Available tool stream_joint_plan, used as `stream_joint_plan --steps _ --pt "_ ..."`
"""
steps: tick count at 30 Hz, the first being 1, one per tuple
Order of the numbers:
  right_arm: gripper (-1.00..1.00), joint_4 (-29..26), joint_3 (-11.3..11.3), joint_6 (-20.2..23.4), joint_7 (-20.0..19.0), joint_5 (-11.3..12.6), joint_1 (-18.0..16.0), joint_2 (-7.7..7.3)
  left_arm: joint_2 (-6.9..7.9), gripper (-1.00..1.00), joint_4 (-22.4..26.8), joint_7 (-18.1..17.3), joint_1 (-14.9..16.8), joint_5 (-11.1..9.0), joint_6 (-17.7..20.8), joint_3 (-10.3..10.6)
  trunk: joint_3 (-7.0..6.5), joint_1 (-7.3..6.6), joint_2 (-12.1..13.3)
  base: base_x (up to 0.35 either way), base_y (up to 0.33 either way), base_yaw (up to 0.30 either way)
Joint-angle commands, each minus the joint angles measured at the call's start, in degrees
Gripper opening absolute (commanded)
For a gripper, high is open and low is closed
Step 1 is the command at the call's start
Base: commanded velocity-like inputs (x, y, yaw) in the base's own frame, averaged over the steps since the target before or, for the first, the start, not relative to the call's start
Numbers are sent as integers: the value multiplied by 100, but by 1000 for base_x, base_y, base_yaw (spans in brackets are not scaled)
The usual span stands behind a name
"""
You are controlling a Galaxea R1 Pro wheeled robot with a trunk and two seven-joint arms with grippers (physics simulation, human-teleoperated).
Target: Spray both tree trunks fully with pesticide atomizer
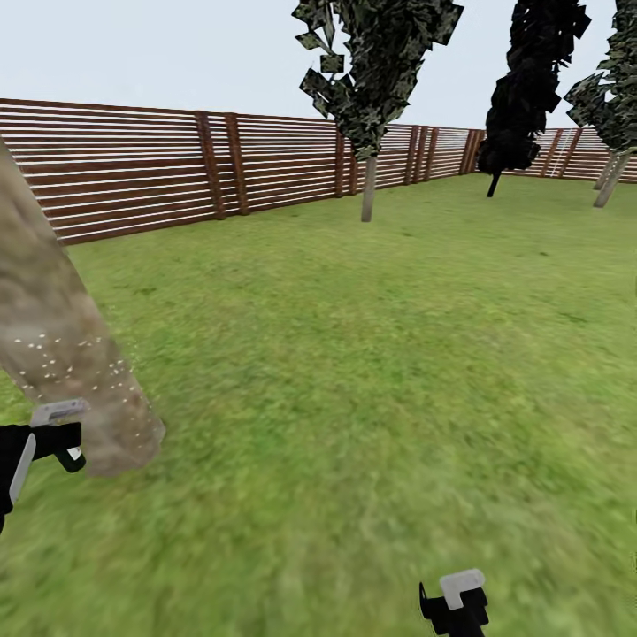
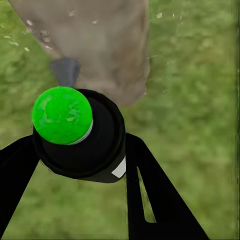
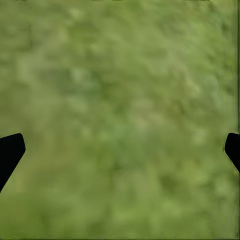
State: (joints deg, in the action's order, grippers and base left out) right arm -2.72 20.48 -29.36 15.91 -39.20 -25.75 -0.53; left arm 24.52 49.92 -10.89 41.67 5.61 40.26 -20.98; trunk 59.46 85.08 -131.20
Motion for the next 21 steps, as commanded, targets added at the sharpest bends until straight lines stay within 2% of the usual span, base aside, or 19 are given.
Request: stream_joint_plan --steps 1,8,17,19,21 --pt "100 0 0 0 0 0 0 0 0 -100 0 -1 1 0 -1 -1 0 0 0 201 -223 0" --pt "100 0 0 0 1 0 0 0 0 -100 -7 -5 -1 -1 -8 -11 0 0 0 229 -200 2" --pt "100 0 0 0 2 0 0 0 -118 -100 -508 67 -1 17 -44 -4 0 0 0 11 -195 239" --pt "100 -2 0 0 2 0 0 0 -207 -100 -510 69 -1 56 -45 -3 0 0 0 186 -193 55" --pt "100 0 0 0 0 0 0 0 -226 -100 -512 69 -1 62 -46 -3 0 0 0 235 -189 5"
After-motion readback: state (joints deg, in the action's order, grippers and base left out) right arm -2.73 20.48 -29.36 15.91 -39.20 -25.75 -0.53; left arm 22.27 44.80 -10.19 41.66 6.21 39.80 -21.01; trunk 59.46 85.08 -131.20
